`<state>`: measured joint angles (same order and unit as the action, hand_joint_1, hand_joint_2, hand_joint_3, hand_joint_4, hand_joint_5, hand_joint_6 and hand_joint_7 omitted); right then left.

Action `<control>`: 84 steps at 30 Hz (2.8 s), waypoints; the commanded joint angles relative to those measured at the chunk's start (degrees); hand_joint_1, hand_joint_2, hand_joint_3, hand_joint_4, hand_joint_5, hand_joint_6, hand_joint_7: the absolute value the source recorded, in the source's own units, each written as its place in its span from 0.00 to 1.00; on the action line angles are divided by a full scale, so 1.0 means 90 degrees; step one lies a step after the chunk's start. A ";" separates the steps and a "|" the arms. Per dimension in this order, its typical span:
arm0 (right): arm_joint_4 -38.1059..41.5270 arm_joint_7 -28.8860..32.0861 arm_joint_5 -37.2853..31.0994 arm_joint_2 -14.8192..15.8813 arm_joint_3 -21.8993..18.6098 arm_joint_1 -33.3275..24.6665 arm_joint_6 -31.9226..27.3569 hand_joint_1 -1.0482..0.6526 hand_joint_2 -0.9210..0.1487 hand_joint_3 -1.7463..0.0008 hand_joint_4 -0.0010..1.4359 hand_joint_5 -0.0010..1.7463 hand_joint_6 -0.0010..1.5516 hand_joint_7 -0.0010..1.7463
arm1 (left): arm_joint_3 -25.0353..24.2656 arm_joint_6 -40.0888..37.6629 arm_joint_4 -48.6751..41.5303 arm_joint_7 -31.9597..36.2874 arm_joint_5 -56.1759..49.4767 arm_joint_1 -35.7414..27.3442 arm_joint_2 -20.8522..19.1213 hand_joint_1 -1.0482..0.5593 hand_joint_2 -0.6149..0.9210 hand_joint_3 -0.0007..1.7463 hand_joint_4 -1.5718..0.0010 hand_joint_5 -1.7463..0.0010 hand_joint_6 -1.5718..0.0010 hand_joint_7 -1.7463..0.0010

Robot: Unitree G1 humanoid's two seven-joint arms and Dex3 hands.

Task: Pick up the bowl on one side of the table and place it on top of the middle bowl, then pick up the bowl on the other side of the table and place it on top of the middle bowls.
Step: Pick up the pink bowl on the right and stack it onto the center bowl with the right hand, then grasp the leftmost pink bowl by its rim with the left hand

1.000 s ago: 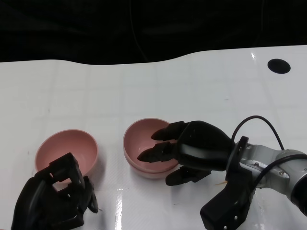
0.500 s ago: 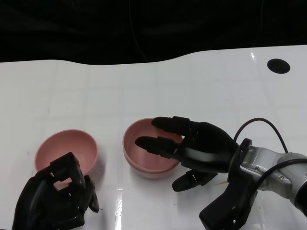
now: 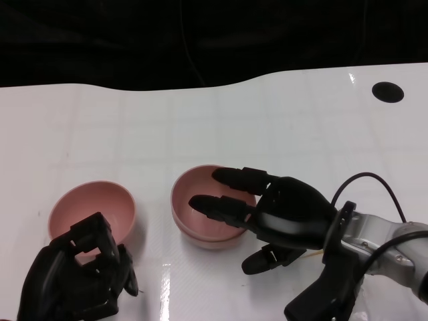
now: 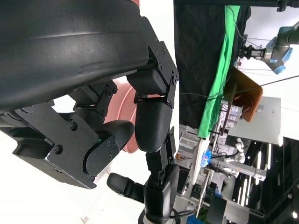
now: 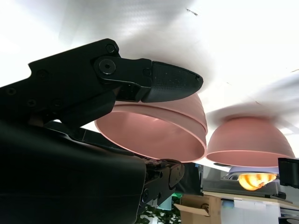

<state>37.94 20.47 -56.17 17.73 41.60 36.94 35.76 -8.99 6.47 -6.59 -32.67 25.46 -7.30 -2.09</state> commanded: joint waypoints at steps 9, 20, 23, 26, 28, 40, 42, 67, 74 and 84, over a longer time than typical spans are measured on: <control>-0.1435 0.0254 0.0929 0.0918 -0.1339 -0.0751 0.0562 0.07 0.00 0.70 0.00 0.00 0.08 0.03 | -0.0087 -0.0093 0.0025 0.0087 0.0059 -0.0027 -0.0059 0.65 0.70 0.81 0.42 0.00 0.50 0.00; -0.1927 0.0331 0.1457 0.1280 -0.2280 -0.1632 0.0928 0.10 0.00 0.73 0.05 0.02 0.12 0.03 | -0.0089 -0.0031 -0.0018 0.0072 -0.0004 0.0010 -0.0078 0.64 0.69 0.82 0.41 0.00 0.50 0.00; -0.1883 0.0435 0.1507 0.1289 -0.2487 -0.1795 0.1112 0.11 0.00 0.75 0.07 0.03 0.14 0.03 | -0.0090 -0.0023 -0.0027 0.0062 -0.0009 0.0020 -0.0085 0.64 0.70 0.81 0.41 0.00 0.50 0.00; -0.1452 0.0944 0.1931 0.1108 -0.2865 -0.2366 0.1470 0.20 0.00 0.82 0.26 0.06 0.26 0.03 | -0.0122 -0.0065 -0.0034 0.0074 -0.0003 0.0020 -0.0124 0.63 0.70 0.80 0.42 0.00 0.50 0.00; -0.1290 0.0976 0.2110 0.1058 -0.2982 -0.2534 0.1576 0.23 0.00 0.85 0.32 0.07 0.29 0.03 | -0.0131 -0.0070 -0.0041 0.0056 0.0006 0.0022 -0.0140 0.63 0.70 0.79 0.42 0.00 0.50 0.00; -0.0837 0.0572 0.2800 0.0895 -0.3311 -0.2868 0.1963 0.28 0.00 0.89 0.38 0.06 0.34 0.03 | -0.0173 -0.0113 -0.0041 -0.0004 0.0073 0.0016 -0.0157 0.64 0.72 0.80 0.43 0.00 0.51 0.00; -0.0680 0.0438 0.3257 0.0686 -0.3395 -0.3000 0.2077 0.30 0.00 0.90 0.38 0.06 0.35 0.03 | -0.0184 -0.0154 -0.0008 0.0053 0.0064 0.0004 -0.0159 0.64 0.71 0.79 0.43 0.00 0.51 0.00; -0.1594 -0.4818 0.8880 -0.0748 -0.4223 -0.3941 -0.0808 0.59 0.22 0.46 0.67 0.83 0.65 0.57 | -0.0372 -0.0131 0.0231 0.0132 0.0192 -0.0180 -0.0187 0.62 0.71 0.78 0.42 0.00 0.51 0.00; -0.2256 -0.6000 1.0427 -0.0841 -0.4732 -0.3929 -0.3419 0.58 0.32 0.43 0.66 1.00 0.53 0.86 | -0.0411 0.0255 0.0810 0.0491 -0.0151 -0.0513 -0.0172 0.64 0.77 0.72 0.45 0.00 0.54 0.04; -0.2545 -0.6235 1.0214 -0.1019 -0.5095 -0.3935 -0.4196 0.57 0.31 0.42 0.63 1.00 0.50 0.89 | -0.0480 0.0663 0.1001 0.0448 -0.0087 -0.0523 -0.0196 0.66 0.78 0.72 0.51 0.00 0.53 0.12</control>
<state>16.19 -35.55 35.65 8.55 -3.17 1.85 -1.06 -12.62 11.27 1.18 -28.76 24.69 -11.72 -2.86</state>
